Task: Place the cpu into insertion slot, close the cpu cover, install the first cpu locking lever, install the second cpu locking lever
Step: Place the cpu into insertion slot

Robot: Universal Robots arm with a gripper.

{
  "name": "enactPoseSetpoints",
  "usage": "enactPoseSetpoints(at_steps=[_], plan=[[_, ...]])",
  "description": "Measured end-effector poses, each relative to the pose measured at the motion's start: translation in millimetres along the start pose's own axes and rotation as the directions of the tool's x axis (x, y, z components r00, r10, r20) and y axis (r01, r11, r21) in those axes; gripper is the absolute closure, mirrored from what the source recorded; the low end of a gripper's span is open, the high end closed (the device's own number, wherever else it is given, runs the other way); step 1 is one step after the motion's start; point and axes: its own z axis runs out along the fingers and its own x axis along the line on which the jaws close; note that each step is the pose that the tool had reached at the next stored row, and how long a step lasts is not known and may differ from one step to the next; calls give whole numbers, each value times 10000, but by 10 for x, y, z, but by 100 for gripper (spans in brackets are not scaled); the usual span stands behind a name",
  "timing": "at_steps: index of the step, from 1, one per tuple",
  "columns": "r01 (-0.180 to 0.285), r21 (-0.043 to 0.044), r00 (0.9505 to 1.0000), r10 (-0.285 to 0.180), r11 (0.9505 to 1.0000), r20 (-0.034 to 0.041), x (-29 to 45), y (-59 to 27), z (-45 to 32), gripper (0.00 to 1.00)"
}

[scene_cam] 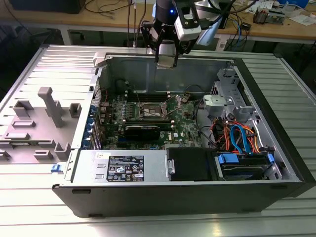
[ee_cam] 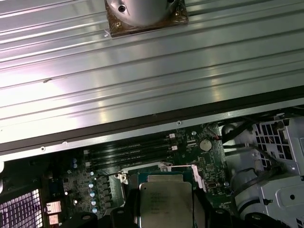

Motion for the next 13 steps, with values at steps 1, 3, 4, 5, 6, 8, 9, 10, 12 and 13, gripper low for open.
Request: enactPoseSetpoints(at_steps=[1,3,4,5,6,8,9,10,12,13], plan=[[-24,-1,10000,24,10000,2,0,-2,1,45],[-174,-1,9998,174,9998,15,-2,-6,1,45],[-265,-1,9996,265,9996,22,-2,-6,2,45],[-406,-4,9992,406,9992,35,-3,-7,3,45],[-501,-6,9987,501,9987,43,-2,-7,4,45],[-714,-14,9974,714,9974,63,-2,-8,7,45],[-832,-16,9965,832,9965,73,-2,-9,8,45],[-964,-23,9953,964,9953,85,-3,-10,10,45],[-1079,-26,9941,1080,9942,95,-3,-12,10,45],[-1095,-25,9939,1095,9940,96,-3,-13,10,45]])
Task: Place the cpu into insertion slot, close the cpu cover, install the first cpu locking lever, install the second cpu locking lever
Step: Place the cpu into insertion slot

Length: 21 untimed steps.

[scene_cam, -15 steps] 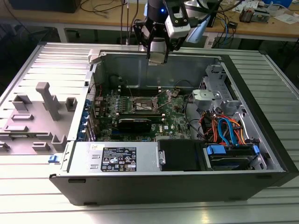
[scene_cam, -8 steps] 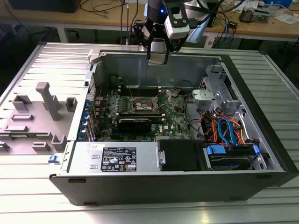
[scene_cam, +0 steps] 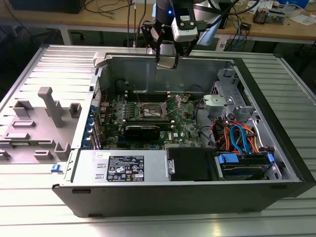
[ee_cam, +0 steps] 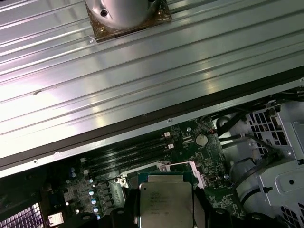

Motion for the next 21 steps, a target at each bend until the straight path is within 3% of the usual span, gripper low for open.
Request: enactPoseSetpoints(at_steps=[9,16,21], plan=[[-24,0,10000,24,10000,3,0,-1,0,45],[-874,-19,9961,874,9962,78,-1,-2,11,45],[-1097,-27,9939,1097,9940,98,-1,-3,14,45]])
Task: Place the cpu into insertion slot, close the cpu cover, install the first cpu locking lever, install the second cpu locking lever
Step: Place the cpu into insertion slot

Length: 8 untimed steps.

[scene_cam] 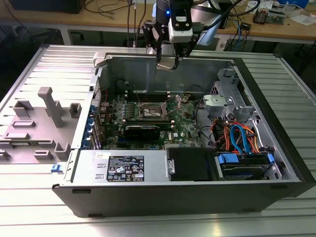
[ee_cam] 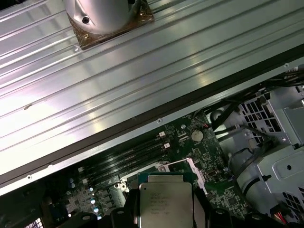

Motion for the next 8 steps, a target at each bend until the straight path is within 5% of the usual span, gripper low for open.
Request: enactPoseSetpoints(at_steps=[8], plan=[[-63,6,10000,63,10000,8,-14,-33,5,45]])
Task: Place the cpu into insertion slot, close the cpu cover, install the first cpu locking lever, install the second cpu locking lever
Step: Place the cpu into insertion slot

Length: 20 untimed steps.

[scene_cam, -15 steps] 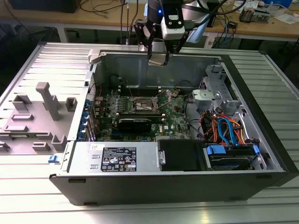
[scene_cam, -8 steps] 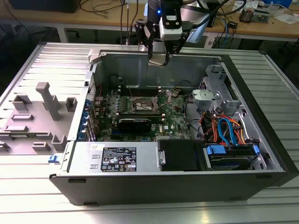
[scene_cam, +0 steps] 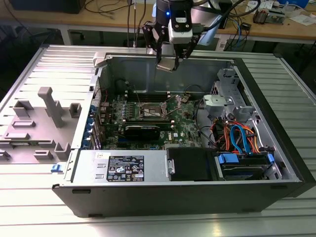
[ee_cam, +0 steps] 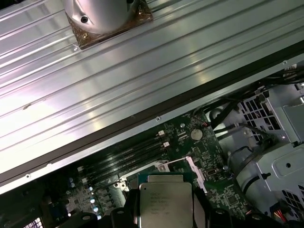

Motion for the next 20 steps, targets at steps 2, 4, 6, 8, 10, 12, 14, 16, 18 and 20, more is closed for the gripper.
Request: enactPoseSetpoints(at_steps=[2,4,6,8,10,12,14,16,18,20], plan=[[-16,4,10000,16,10000,5,-8,-17,5,45],[-173,12,9998,173,9998,22,-11,-26,13,45],[-382,9,9993,382,9993,42,-13,-27,22,45],[-763,4,9971,762,9971,77,-12,-28,33,45],[-980,0,9951,980,9952,95,-12,-29,36,45],[-1001,-2,9949,1001,9950,98,-12,-28,37,45],[-1009,-3,9948,1009,9949,99,-12,-29,37,45],[-1010,-3,9948,1010,9949,98,-12,-28,37,45],[-1012,-3,9948,1011,9949,99,-12,-28,37,45],[-1012,-3,9948,1012,9949,99,-12,-28,37,45]])
